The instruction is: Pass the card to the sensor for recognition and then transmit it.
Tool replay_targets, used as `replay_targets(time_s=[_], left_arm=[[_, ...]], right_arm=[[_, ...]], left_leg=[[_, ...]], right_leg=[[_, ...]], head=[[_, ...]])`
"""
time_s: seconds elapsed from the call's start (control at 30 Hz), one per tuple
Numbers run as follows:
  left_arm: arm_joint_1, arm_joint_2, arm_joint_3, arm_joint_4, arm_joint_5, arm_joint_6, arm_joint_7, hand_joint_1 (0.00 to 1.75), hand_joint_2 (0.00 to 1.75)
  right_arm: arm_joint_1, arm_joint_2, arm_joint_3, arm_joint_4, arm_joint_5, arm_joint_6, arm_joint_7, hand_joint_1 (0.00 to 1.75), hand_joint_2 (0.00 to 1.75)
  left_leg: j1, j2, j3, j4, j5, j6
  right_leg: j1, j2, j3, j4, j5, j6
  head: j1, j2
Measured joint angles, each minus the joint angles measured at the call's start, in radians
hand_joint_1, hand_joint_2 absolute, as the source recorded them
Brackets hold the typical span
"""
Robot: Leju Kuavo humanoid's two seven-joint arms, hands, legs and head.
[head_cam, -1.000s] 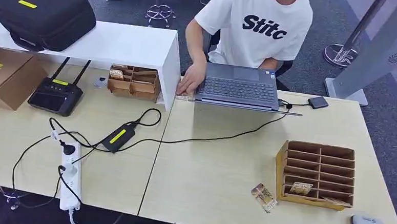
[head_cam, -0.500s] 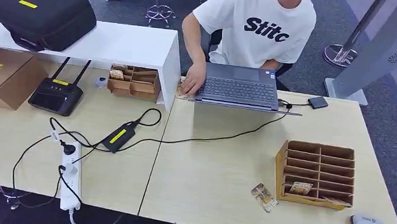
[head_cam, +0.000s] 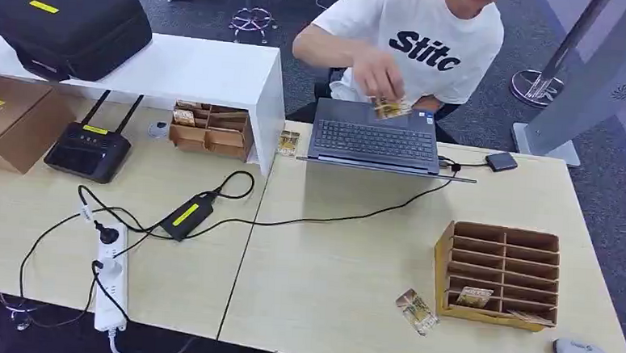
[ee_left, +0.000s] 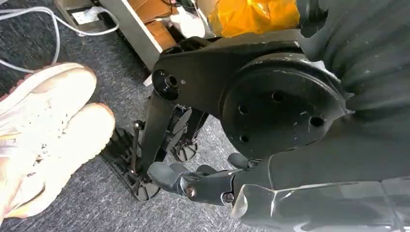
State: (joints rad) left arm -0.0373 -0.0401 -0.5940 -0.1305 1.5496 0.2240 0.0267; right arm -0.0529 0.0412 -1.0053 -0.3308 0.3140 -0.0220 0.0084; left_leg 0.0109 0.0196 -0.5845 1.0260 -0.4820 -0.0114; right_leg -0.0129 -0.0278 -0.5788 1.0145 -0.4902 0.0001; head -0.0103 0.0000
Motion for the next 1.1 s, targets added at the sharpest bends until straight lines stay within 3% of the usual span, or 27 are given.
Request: replay_targets(time_s=[0.1, 0.3, 1.1], left_arm=[[0.000, 0.006, 0.000, 0.000, -0.007, -0.011, 0.006, 0.00, 1.75], [0.000, 0.008, 0.000, 0.000, -0.002, -0.001, 0.005, 0.00, 1.75], [0.000, 0.008, 0.000, 0.000, -0.001, 0.001, 0.003, 0.00, 1.75]], right_arm=[[0.016, 0.000, 0.071, 0.015, 0.100, 0.093, -0.007, 0.00, 1.75], [0.020, 0.000, 0.083, 0.018, 0.092, -0.032, 0.010, 0.00, 1.75], [0.020, -0.001, 0.083, 0.020, 0.100, -0.031, 0.019, 0.00, 1.75]], left_leg=[[0.000, 0.000, 0.000, 0.000, 0.000, 0.000], [0.000, 0.000, 0.000, 0.000, 0.000, 0.000], [0.000, 0.000, 0.000, 0.000, 0.000, 0.000]], right_leg=[[0.000, 0.000, 0.000, 0.000, 0.000, 0.000], [0.000, 0.000, 0.000, 0.000, 0.000, 0.000], [0.000, 0.000, 0.000, 0.000, 0.000, 0.000]], head=[[0.000, 0.000], [0.000, 0.000], [0.000, 0.000]])
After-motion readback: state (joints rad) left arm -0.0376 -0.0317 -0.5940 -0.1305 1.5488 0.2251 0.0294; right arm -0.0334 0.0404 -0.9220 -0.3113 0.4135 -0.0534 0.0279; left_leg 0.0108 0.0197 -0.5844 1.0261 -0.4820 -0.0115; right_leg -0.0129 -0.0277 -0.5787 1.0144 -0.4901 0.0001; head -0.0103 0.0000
